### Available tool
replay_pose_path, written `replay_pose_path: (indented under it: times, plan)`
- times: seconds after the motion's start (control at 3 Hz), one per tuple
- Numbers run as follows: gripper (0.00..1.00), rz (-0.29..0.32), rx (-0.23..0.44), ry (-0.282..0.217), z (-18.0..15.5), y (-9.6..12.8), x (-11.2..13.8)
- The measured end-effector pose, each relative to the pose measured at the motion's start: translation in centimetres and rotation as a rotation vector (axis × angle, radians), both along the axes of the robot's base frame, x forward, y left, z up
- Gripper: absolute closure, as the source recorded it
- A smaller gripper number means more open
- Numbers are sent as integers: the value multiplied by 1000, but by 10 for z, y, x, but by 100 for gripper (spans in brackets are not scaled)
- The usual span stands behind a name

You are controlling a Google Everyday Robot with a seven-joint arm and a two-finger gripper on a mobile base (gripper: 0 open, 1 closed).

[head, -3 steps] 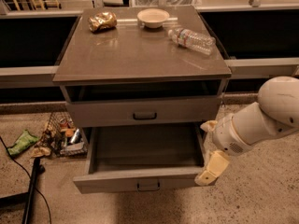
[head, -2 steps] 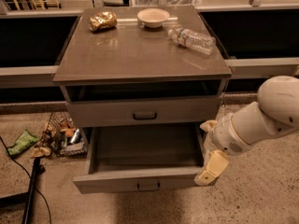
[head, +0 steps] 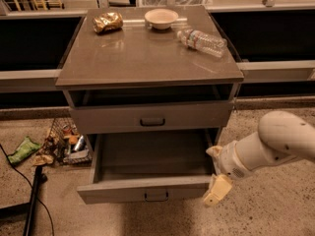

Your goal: Close middle drawer

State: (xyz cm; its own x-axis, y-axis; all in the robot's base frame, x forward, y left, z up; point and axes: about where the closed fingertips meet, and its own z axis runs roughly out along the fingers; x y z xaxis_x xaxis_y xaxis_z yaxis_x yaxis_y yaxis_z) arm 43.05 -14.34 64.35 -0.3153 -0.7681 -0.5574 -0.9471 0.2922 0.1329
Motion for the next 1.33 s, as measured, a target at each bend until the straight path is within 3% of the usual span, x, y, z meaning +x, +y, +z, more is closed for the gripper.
replay_pose_path:
  times: [0.33, 0.67, 1.33]
  plan:
    - [17, -11, 27, 42, -71, 0, -3]
    - [41, -31, 55, 81, -127, -3, -7]
    - [87, -149, 91, 135, -225, -17, 11]
